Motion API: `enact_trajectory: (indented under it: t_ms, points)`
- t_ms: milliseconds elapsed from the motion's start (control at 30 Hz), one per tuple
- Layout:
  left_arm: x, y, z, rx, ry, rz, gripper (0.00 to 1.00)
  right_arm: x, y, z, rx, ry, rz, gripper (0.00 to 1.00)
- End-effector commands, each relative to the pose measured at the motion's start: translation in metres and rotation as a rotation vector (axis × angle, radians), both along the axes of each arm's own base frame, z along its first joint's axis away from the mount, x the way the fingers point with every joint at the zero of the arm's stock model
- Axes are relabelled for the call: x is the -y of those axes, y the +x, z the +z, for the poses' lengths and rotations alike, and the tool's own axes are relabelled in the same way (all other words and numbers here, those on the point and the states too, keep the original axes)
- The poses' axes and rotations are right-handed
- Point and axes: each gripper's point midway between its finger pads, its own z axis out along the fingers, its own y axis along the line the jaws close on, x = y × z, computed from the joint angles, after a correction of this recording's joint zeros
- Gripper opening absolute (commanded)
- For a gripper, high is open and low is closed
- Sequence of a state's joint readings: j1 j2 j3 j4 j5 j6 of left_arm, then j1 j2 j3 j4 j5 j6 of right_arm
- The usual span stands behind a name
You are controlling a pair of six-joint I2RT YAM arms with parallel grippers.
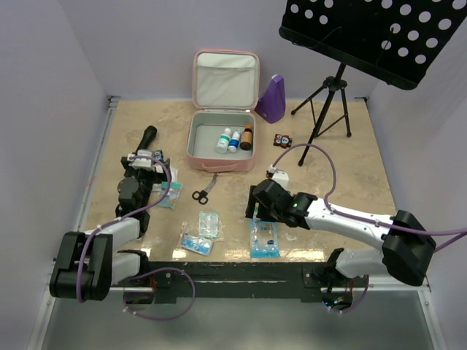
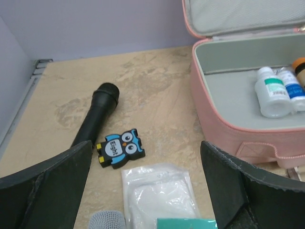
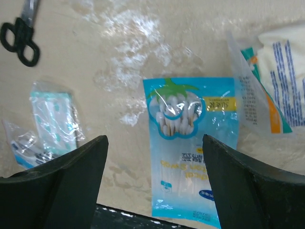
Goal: Organize the medicine kit
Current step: Pick up the medical item at the center of the board.
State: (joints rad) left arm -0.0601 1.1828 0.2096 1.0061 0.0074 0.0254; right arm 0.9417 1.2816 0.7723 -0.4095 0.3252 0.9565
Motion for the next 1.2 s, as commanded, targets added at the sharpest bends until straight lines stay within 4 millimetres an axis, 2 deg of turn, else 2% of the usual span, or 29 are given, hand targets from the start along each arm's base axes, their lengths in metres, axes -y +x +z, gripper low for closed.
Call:
enact_trajectory:
  t_ms: [0, 67, 133, 167, 400, 467, 567, 667, 800, 900, 1033, 1067, 1167]
  points:
    - [0.009, 0.005, -0.013, -0.049, -0.027, -0.047, 1.00, 0.007, -0.017, -0.018, -0.106, 0.022, -0.082, 0.84]
    - [-0.001, 0.010, -0.018, -0.047, -0.006, 0.007, 1.00, 0.013, -0.020, -0.023, -0.124, -0.003, -0.097, 0.85]
    - [-0.019, 0.008, -0.014, 0.021, 0.026, 0.101, 1.00, 0.019, -0.025, -0.027, -0.143, -0.027, -0.109, 0.85]
    - [-0.023, 0.006, -0.019, 0.025, 0.004, 0.115, 1.00, 0.022, -0.027, -0.030, -0.152, -0.037, -0.116, 0.86]
    - [-0.013, 0.000, -0.021, 0.048, 0.033, 0.047, 1.00, 0.041, -0.047, -0.049, -0.216, -0.070, -0.141, 0.88]
    - [-0.010, -0.010, -0.027, 0.069, 0.041, 0.032, 1.00, 0.042, -0.051, -0.057, -0.231, -0.074, -0.142, 0.88]
    - [0.002, -0.023, -0.020, 0.138, 0.078, -0.041, 1.00, 0.037, -0.054, -0.065, -0.249, -0.050, -0.125, 0.88]
    - [-0.003, -0.021, -0.023, 0.119, 0.066, -0.012, 1.00, 0.031, -0.050, -0.069, -0.241, -0.041, -0.109, 0.87]
    - [-0.008, -0.019, -0.024, 0.110, 0.048, 0.020, 1.00, 0.024, -0.047, -0.070, -0.234, -0.040, -0.080, 0.78]
    - [-0.007, -0.014, -0.028, 0.087, 0.046, 0.018, 1.00, 0.021, -0.048, -0.074, -0.242, -0.029, -0.067, 0.65]
    - [-0.006, 0.011, -0.039, -0.005, 0.049, 0.012, 1.00, 0.019, -0.050, -0.075, -0.243, -0.013, -0.057, 0.47]
    - [-0.017, 0.010, -0.039, -0.005, 0.021, 0.074, 1.00, 0.019, -0.050, -0.076, -0.243, -0.009, -0.059, 0.42]
    - [-0.018, 0.011, -0.040, -0.014, 0.015, 0.085, 1.00, 0.019, -0.051, -0.076, -0.241, 0.004, -0.054, 0.26]
